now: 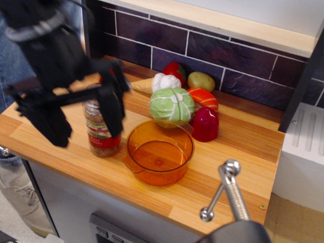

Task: Pour almonds in pot

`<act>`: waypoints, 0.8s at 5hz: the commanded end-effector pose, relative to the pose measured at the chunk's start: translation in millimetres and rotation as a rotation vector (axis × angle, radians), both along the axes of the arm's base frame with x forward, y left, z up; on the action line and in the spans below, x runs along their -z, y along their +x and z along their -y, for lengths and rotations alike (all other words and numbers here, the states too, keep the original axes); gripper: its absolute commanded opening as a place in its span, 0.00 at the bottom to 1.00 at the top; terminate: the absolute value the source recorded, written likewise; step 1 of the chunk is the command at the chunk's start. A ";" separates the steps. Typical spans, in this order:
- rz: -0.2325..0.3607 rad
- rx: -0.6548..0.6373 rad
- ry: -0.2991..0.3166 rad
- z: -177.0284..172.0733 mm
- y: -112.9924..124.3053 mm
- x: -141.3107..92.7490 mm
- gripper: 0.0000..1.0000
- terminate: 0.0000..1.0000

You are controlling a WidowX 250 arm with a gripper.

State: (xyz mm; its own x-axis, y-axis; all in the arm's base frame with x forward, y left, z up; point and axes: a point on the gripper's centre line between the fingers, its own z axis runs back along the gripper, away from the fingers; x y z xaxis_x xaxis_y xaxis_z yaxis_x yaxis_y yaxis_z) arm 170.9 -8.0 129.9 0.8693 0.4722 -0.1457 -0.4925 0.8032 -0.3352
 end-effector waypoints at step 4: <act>-0.377 -0.633 -0.297 -109.9 58.6 57.3 1.00 0.00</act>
